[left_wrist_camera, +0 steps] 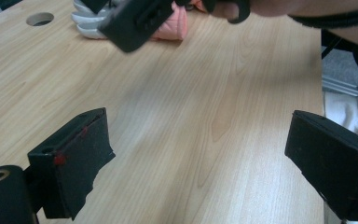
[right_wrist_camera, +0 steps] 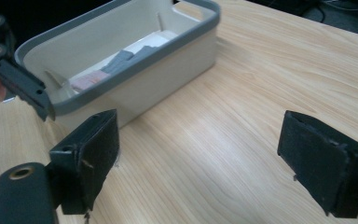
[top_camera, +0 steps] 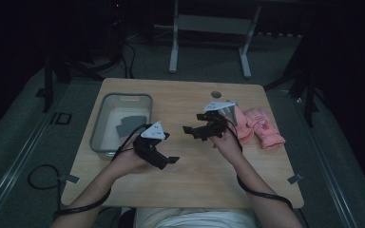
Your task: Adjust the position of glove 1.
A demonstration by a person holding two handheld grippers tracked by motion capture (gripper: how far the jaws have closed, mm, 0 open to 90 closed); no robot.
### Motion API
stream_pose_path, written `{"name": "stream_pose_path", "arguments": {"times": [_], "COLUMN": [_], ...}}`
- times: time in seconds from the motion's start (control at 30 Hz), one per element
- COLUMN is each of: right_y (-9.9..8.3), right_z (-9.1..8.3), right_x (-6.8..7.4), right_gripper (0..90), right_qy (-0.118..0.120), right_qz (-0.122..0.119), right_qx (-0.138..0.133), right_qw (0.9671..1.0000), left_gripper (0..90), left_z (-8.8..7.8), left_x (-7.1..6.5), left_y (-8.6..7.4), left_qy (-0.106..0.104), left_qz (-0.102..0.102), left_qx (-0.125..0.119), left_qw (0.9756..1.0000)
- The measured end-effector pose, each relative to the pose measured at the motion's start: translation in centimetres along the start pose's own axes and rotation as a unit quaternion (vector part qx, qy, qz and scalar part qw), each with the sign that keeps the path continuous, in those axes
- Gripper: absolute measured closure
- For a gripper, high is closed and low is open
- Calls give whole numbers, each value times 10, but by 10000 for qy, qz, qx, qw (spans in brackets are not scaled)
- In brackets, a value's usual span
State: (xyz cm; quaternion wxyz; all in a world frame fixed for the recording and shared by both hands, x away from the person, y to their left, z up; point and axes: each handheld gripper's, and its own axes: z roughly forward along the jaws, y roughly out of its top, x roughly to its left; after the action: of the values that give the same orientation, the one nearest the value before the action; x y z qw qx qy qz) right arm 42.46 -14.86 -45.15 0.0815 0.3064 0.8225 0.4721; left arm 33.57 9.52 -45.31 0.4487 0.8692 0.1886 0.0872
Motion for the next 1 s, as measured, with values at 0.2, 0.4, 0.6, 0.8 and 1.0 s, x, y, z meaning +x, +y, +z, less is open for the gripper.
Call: {"name": "stream_pose_path", "arguments": {"times": [0.2,0.4,0.6,0.8,1.0], "right_y": [-15,-29,-36,-39,-41], "right_z": [-18,-39,-53,-60,-57], "right_x": [-16,-36,-63,-90,-117], "right_gripper": [117,391,536,598,637], "right_qy": [-304,-847,-1340,-1557,-1688], "right_qz": [47,-269,-279,-97,204], "right_qx": [-211,-171,-65,-17,8], "right_qw": [9993,9959,9906,9878,9854], "left_gripper": [64,64,64,64,64], "left_z": [15,38,55,63,70], "left_x": [-12,-25,-28,-32,-37], "left_y": [-5,-18,-36,-53,-63], "left_qy": [13,105,280,476,612], "left_qz": [23,47,92,-14,-5], "left_qx": [146,394,660,658,664], "left_qw": [9999,9992,9974,9967,9959]}}
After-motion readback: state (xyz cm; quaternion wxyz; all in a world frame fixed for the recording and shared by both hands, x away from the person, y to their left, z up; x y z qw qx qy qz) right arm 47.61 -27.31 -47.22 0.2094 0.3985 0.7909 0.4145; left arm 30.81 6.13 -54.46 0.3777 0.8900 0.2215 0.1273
